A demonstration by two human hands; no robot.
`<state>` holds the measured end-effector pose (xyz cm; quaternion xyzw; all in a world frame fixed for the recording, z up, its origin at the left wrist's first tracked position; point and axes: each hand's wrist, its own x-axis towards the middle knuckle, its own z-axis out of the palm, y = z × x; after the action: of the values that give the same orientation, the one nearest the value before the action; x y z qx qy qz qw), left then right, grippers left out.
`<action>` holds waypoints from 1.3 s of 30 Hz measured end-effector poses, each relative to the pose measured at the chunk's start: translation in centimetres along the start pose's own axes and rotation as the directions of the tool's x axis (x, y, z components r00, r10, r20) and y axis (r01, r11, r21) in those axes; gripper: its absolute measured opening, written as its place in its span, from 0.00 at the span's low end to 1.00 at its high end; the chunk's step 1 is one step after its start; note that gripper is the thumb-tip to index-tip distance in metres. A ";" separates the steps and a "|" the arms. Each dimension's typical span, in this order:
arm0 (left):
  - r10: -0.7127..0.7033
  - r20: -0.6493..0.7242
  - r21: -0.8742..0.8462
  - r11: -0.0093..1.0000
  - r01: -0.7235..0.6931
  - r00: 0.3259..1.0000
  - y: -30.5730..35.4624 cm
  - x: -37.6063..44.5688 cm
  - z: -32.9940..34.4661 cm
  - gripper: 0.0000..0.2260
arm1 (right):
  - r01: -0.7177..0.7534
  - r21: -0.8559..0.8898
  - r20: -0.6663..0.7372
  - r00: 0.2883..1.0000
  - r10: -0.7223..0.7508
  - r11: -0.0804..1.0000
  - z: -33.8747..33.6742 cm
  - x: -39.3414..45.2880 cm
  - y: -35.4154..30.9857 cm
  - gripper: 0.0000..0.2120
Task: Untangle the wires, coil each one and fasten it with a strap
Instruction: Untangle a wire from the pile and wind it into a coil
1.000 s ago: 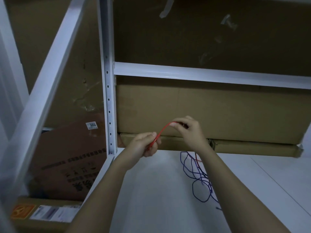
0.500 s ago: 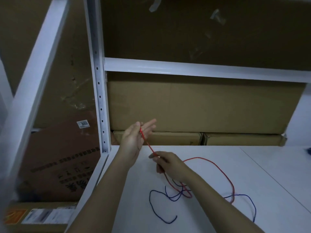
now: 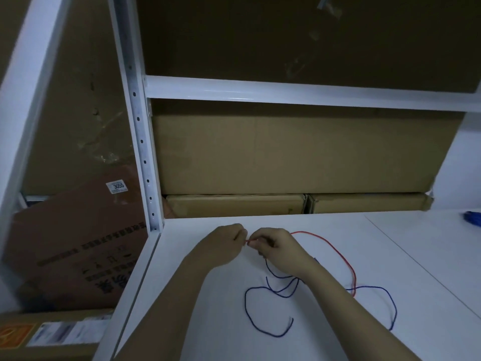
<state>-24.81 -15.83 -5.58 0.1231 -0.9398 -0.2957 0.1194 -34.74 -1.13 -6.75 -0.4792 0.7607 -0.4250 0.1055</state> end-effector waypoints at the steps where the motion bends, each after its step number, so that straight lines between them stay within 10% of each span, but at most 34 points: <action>1: -0.023 0.044 -0.053 0.998 0.026 0.999 0.1 0.0 -0.1 0.16 | -0.008 0.006 -0.005 1.000 0.008 1.000 -0.1 -0.2 0.3 0.05; 5: 0.025 0.117 -0.077 0.997 -0.016 0.993 0.2 -0.3 -0.4 0.17 | -0.036 -0.100 0.000 0.999 0.036 0.994 -0.2 -1.4 1.5 0.10; 15: -0.315 -0.439 -0.328 0.928 0.176 0.841 -2.8 -0.3 0.6 0.15 | -0.158 -0.359 -0.051 0.987 0.150 0.920 -2.4 -5.0 6.1 0.13; 19: -0.381 -0.493 -0.422 0.891 0.167 0.782 -3.4 0.2 0.5 0.13 | -0.272 -0.217 -0.033 0.962 0.271 0.938 -2.4 -5.2 6.7 0.14; 28: -0.302 -0.528 -0.327 0.935 0.138 0.794 -3.3 0.6 0.8 0.10 | 0.133 -0.763 0.236 0.969 0.080 0.632 -3.2 -2.4 4.2 0.21; 34: -0.316 -0.520 -0.352 0.926 0.138 0.794 -3.5 0.6 0.8 0.09 | 0.142 -0.708 0.430 0.864 0.263 0.692 -3.0 -0.3 3.5 0.12; 39: -0.345 -0.533 -0.390 0.910 0.137 0.772 -3.4 0.4 0.0 0.09 | -0.020 -0.568 0.295 0.929 0.226 0.823 -3.7 0.3 4.2 0.05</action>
<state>-24.64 -18.66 -7.55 0.3086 -0.7681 -0.4080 0.3851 -39.67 1.37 -7.50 -0.5058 0.8496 -0.0860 0.1225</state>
